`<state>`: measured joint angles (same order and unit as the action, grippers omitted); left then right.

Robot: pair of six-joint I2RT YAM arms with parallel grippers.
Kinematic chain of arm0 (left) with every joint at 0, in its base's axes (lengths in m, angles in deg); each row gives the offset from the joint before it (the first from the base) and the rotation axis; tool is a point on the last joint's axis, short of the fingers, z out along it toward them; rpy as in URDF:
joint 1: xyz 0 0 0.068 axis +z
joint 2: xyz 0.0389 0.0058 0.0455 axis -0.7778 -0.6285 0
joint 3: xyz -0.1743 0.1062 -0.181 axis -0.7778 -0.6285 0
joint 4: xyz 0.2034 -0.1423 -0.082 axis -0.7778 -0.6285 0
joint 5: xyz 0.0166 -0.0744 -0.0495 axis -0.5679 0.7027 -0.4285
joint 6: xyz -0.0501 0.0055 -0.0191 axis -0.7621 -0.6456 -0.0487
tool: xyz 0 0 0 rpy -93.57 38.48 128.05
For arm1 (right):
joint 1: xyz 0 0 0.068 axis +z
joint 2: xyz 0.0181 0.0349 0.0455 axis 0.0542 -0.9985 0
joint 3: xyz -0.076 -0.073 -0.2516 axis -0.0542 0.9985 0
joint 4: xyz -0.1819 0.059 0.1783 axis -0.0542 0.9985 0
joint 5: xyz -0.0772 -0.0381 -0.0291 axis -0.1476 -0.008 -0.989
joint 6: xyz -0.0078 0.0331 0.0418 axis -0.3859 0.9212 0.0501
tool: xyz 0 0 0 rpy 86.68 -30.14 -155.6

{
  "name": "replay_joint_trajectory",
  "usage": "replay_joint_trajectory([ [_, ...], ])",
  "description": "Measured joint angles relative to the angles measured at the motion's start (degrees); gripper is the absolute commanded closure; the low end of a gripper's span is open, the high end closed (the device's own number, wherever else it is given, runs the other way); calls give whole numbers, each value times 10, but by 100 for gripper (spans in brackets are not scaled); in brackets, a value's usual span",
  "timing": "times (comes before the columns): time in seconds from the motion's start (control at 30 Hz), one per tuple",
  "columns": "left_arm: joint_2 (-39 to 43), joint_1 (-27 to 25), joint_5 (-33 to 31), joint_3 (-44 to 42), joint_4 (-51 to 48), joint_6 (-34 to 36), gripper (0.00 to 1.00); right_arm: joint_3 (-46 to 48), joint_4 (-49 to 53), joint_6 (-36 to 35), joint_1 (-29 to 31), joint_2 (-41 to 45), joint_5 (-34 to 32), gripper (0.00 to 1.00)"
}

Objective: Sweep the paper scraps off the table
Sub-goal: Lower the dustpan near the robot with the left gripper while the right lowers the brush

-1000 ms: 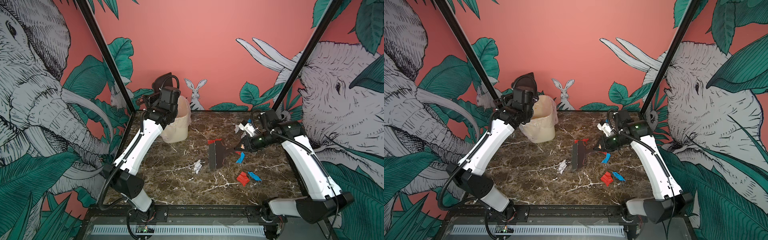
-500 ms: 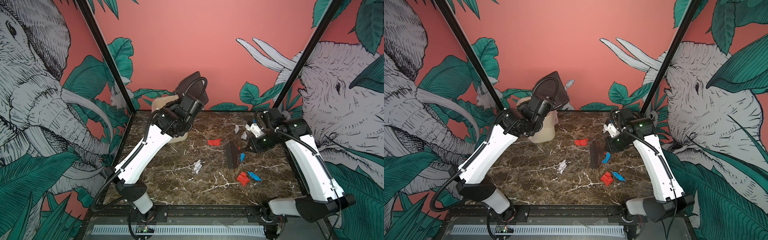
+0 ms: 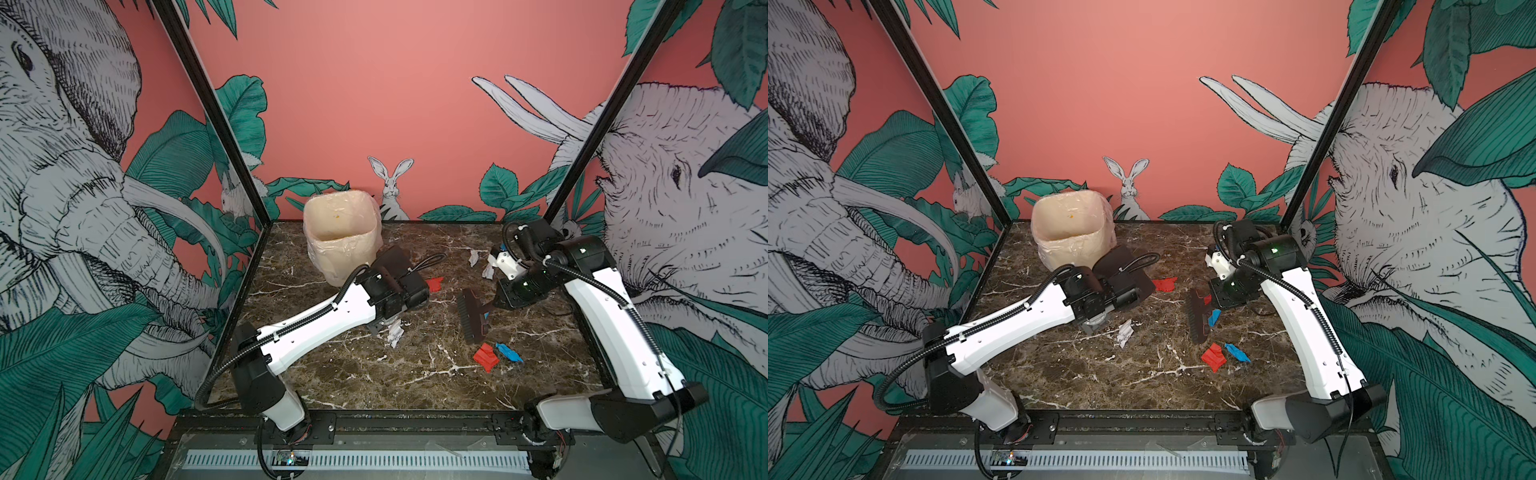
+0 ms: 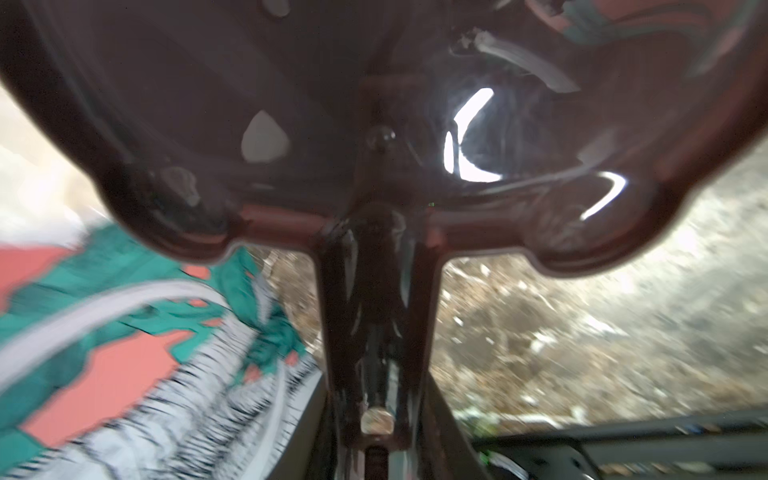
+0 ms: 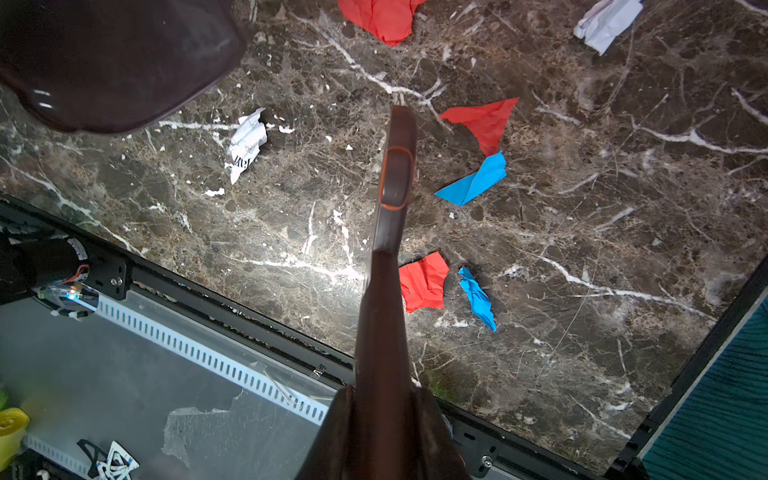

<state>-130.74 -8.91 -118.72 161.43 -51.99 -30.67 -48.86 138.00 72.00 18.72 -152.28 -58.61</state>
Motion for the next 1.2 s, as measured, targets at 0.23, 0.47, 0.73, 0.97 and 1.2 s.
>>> replay_joint_trajectory([
  [0.23,83,-50,76,-115,-18,-158,100,-33,-4,-21,60,-62,-28,100],
  [0.47,114,-87,140,-183,-25,-259,100,-69,-21,-37,98,-111,-30,100],
  [0.73,143,-103,200,-254,-5,-304,100,-138,-33,-63,125,-193,-28,100],
  [0.97,131,-139,249,-290,36,-313,100,-177,-38,-77,148,-239,-30,100],
  [1.2,119,-150,280,-315,63,-313,100,-228,-34,-89,180,-287,-44,100],
])
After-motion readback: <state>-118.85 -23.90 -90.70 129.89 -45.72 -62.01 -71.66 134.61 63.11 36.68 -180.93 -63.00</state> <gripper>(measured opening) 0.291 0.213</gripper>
